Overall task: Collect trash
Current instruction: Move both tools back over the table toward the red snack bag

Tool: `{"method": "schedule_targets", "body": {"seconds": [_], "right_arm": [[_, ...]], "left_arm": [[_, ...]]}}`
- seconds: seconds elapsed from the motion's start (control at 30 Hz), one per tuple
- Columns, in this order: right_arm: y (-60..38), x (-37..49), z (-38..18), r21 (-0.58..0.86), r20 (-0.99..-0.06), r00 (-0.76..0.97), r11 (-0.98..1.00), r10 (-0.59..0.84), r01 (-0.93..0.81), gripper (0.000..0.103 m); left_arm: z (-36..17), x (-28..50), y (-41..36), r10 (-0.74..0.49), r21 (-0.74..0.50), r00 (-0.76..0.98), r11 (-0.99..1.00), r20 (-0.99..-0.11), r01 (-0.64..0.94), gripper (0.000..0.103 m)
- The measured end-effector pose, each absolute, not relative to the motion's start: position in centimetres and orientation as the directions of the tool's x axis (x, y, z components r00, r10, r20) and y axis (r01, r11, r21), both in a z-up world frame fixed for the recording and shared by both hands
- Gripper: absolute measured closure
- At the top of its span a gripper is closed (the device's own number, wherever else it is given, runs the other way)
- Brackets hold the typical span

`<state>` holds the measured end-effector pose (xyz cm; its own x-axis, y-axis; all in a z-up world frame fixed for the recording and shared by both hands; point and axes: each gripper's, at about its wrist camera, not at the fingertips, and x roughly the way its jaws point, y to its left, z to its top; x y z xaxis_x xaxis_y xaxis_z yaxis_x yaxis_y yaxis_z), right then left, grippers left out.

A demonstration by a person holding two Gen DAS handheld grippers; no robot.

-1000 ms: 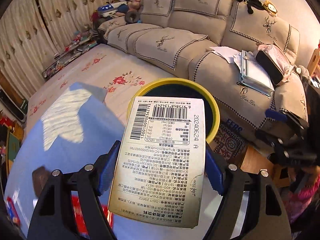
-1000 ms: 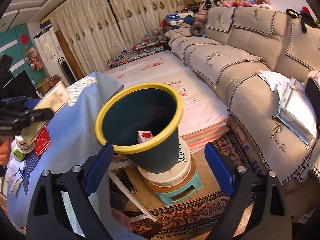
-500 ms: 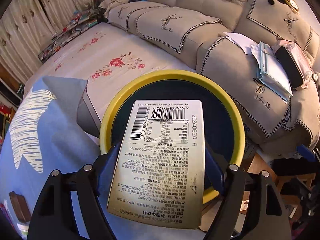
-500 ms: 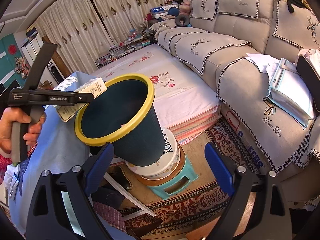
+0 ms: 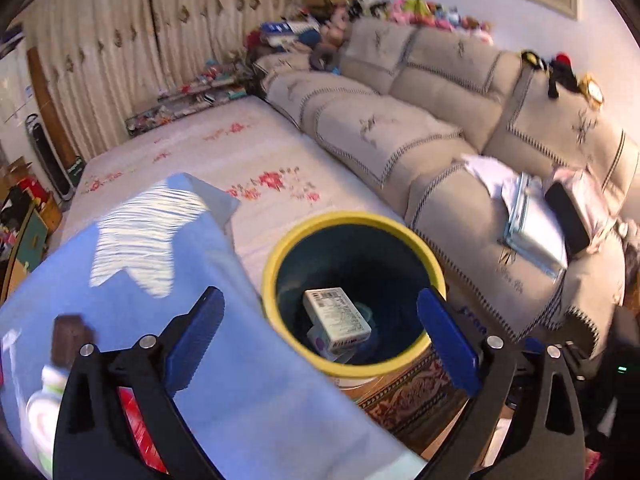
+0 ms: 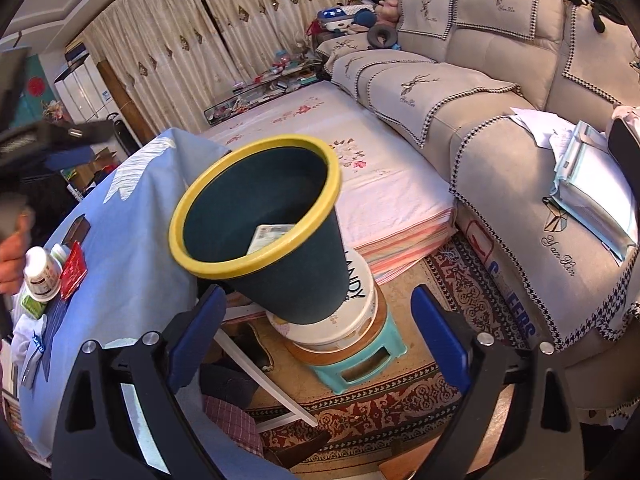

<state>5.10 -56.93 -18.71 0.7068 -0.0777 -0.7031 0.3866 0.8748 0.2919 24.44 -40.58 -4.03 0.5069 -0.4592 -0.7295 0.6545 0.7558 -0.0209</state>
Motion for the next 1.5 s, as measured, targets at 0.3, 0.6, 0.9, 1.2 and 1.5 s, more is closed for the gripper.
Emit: {"method": "schedule_targets", "body": {"seconds": [0.3, 0.6, 0.9, 1.2, 1.5], "right_arm": [[-51.6, 7.5, -17.1, 0.26, -0.695, 0.719, 0.93, -0.006, 0.259, 0.014], [-41.6, 11.6, -15.3, 0.24, -0.691, 0.706, 0.971, 0.157, 0.02, 0.014], [-31.1, 16.4, -15.1, 0.146, -0.741, 0.624, 0.967, 0.247, -0.209, 0.014], [-27.8, 22.9, -15.1, 0.008, -0.819, 0.534, 0.935, 0.21, -0.355, 0.014], [-26.5, 26.2, -17.0, 0.01, -0.854, 0.473, 0.917, 0.215, -0.398, 0.014]], "left_arm": [[1.5, 18.1, -25.1, -0.46, -0.112, 0.688, 0.866, -0.562, 0.487, 0.005], [0.5, 13.8, -9.3, -0.174, -0.092, 0.849, 0.985, -0.499, 0.147, 0.005], [-2.0, 12.3, -1.2, -0.042, -0.094, 0.858, 0.996, -0.513, -0.008, 0.005], [-4.8, 11.9, 2.7, -0.047, -0.144, 0.832, 0.989, -0.553, -0.04, 0.005], [-5.8, 11.9, 2.9, -0.06, -0.158, 0.821, 0.987, -0.568, -0.037, 0.005]]}}
